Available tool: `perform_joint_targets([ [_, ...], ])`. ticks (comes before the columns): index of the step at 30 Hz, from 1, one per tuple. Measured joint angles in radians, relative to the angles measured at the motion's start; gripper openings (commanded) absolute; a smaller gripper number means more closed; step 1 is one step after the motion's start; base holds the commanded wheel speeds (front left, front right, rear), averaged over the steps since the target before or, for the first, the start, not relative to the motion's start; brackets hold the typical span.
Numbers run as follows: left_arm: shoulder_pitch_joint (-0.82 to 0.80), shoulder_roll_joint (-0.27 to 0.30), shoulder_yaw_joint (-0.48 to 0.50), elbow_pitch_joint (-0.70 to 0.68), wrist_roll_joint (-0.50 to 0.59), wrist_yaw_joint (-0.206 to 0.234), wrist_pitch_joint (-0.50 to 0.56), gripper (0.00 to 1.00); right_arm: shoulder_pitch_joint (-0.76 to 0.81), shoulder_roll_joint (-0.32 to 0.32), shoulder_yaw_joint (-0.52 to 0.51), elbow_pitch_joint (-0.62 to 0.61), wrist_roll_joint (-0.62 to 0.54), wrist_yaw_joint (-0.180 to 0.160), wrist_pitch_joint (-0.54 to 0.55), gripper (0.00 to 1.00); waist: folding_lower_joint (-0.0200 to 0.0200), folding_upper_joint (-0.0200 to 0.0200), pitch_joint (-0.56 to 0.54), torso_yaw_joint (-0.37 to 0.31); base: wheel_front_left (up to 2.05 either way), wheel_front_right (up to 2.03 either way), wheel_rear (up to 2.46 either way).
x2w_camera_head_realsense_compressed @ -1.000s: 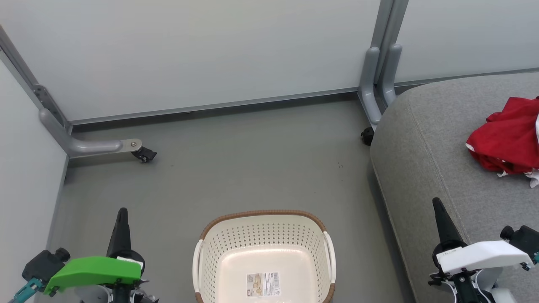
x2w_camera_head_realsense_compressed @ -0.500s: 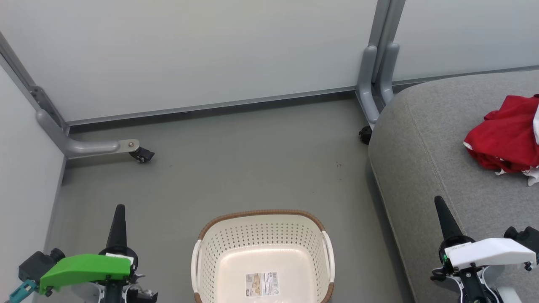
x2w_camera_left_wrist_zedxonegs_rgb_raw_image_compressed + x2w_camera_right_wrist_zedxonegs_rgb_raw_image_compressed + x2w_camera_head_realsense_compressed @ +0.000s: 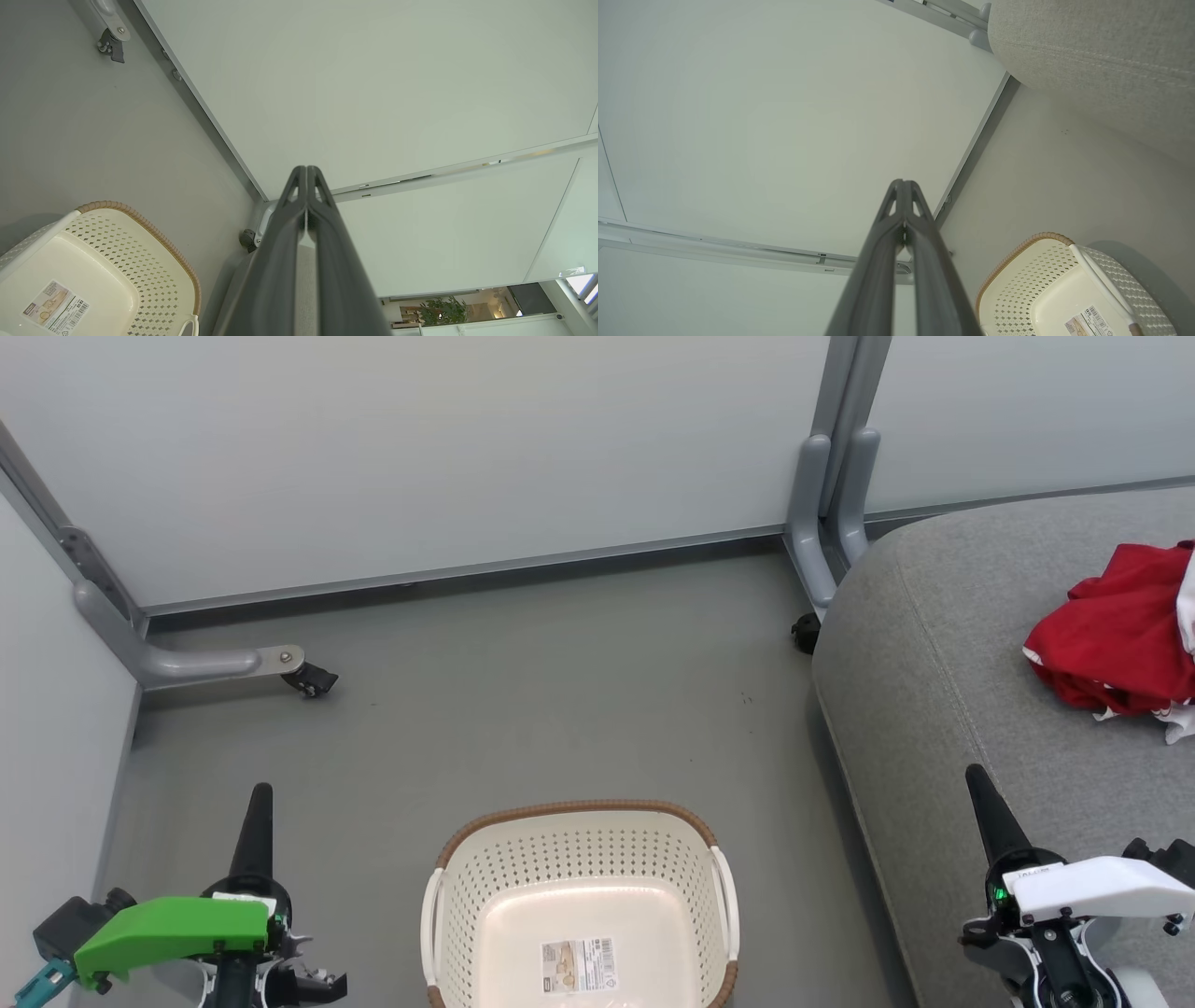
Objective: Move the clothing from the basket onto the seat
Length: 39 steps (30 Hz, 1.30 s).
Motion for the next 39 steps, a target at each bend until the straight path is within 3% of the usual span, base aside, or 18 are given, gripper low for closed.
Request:
perform_joint_targets([
  [39, -0.022, 0.0, 0.035, -0.004, -0.28, -0.012, 0.071, 0.0, -0.03, 0.002, -0.036, 0.023, 0.282, 0.0, 0.079, 0.0, 0.0, 0.0, 0.006, -0.019, 0.0, 0.0, 0.0],
])
